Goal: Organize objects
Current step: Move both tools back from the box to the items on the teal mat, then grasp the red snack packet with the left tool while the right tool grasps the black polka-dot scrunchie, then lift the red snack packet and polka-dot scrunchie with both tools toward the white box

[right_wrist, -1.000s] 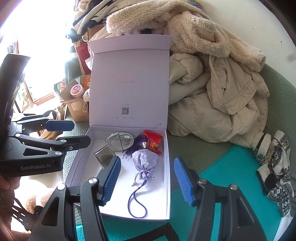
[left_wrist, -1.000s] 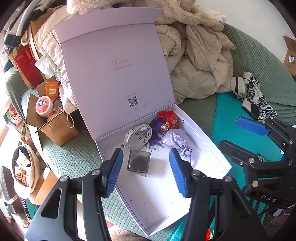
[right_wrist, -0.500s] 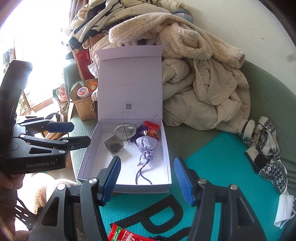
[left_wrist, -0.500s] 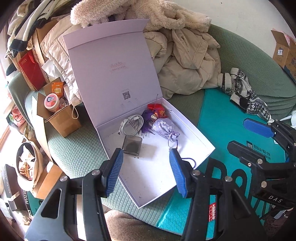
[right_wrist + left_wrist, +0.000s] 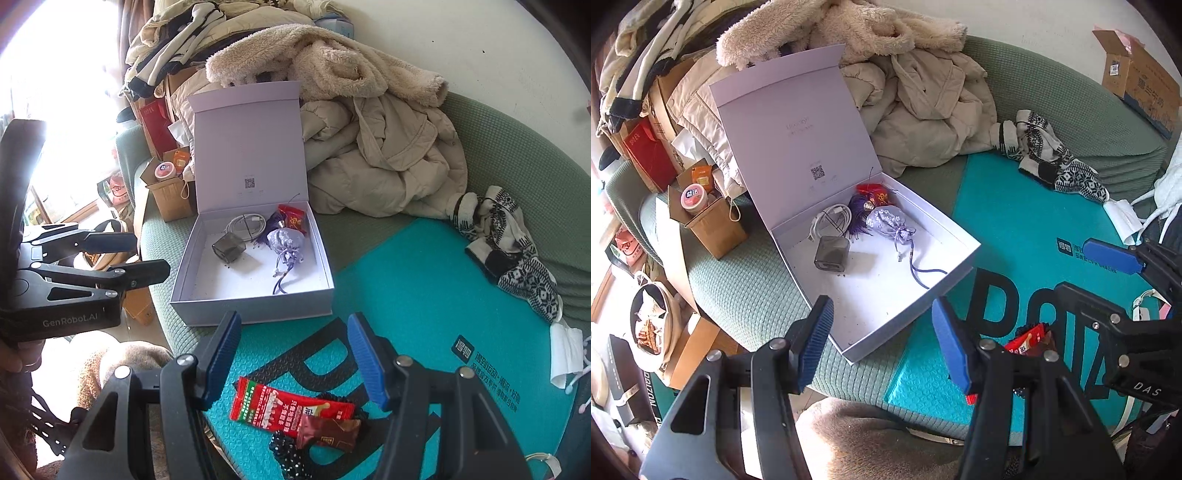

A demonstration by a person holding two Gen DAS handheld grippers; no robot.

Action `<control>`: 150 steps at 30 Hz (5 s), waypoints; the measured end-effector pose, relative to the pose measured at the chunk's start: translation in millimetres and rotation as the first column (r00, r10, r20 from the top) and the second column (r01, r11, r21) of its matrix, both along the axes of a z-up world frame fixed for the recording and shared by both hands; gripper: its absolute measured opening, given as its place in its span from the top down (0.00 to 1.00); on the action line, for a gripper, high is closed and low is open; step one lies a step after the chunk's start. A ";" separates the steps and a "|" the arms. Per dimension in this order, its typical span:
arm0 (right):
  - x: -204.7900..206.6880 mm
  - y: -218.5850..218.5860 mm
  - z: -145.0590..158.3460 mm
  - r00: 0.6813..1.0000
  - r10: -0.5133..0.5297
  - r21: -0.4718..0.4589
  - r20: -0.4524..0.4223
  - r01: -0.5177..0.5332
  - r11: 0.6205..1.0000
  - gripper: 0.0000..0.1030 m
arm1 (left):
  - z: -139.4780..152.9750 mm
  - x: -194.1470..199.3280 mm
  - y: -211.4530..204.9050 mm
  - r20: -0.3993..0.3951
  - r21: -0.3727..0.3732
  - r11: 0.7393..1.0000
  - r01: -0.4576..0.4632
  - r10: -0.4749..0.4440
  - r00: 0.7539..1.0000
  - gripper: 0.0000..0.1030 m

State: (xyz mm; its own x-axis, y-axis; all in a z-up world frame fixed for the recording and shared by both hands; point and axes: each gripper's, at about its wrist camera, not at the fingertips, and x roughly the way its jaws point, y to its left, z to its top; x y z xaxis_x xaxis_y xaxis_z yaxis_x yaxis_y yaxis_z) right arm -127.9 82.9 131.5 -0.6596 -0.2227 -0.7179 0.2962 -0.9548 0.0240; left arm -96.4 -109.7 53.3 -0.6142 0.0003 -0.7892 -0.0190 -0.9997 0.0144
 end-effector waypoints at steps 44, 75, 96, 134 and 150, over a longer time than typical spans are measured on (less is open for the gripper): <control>112.5 117.5 -73.2 0.984 -0.142 -0.007 0.107 0.143 0.990 0.41 | -70.0 119.7 148.4 0.066 0.059 0.985 0.162 -0.166 0.984 0.35; 59.0 52.4 -155.3 0.951 0.079 -0.053 0.298 -0.066 0.996 0.71 | -165.9 41.0 107.5 0.200 0.078 0.969 0.233 -0.245 0.949 0.35; 61.1 123.8 -156.5 0.941 -0.097 -0.012 0.324 0.107 0.994 0.72 | -183.7 -3.9 182.3 0.218 0.044 0.871 0.490 -0.487 0.846 0.21; 67.0 104.6 -158.7 0.952 -0.098 -0.030 0.291 0.112 0.993 0.80 | -184.5 16.2 171.2 0.250 0.091 0.899 0.429 -0.438 0.864 0.51; 66.5 78.7 -152.1 0.958 -0.039 -0.027 0.285 0.048 0.998 0.80 | -167.4 48.2 126.3 0.183 0.171 0.955 0.242 -0.272 0.945 0.51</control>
State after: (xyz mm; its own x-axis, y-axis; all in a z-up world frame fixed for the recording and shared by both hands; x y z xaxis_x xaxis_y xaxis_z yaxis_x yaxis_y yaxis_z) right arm -61.4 161.6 -20.7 -0.4387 -0.2252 -0.8700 0.2309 -0.9638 0.1330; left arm -48.2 16.5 -114.1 -0.4056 0.2597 -0.8764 -0.2627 -0.9515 -0.1604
